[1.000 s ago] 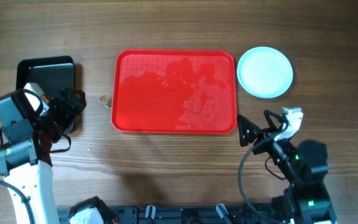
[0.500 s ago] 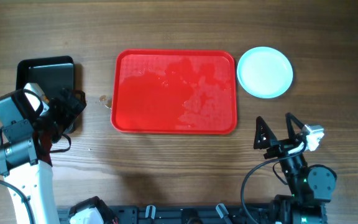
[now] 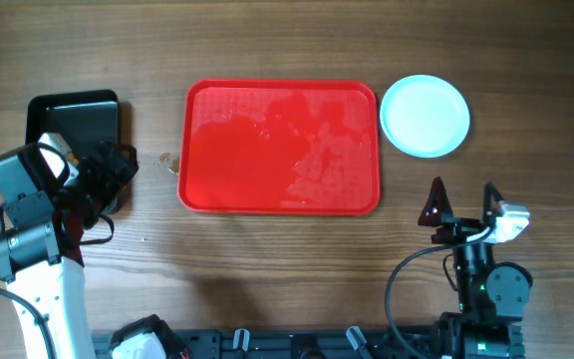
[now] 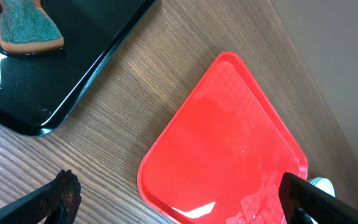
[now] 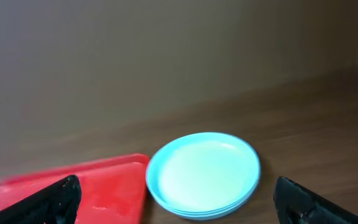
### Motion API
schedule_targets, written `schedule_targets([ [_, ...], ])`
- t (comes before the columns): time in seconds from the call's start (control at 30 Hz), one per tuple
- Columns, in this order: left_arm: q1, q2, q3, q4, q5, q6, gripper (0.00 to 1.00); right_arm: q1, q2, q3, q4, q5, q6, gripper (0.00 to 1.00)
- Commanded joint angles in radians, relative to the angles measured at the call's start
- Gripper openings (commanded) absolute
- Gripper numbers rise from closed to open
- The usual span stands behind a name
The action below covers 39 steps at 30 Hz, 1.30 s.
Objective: Clean dirty plates on tray and stack at the side
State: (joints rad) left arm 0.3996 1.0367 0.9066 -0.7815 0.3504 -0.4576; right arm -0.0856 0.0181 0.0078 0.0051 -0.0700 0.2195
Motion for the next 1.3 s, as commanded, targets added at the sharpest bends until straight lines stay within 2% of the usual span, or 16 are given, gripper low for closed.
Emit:
schedule_targets([
  [0.0,0.002,-0.001,-0.003,0.002,0.016,-0.002,1.00,0.050,-0.015,-0.003,-0.003,0.040,-0.254,1.00],
  [1.27,0.002,-0.034,-0.003,0.002,0.016,-0.002,1.00,0.059,-0.014,-0.003,-0.002,0.037,-0.257,1.00],
])
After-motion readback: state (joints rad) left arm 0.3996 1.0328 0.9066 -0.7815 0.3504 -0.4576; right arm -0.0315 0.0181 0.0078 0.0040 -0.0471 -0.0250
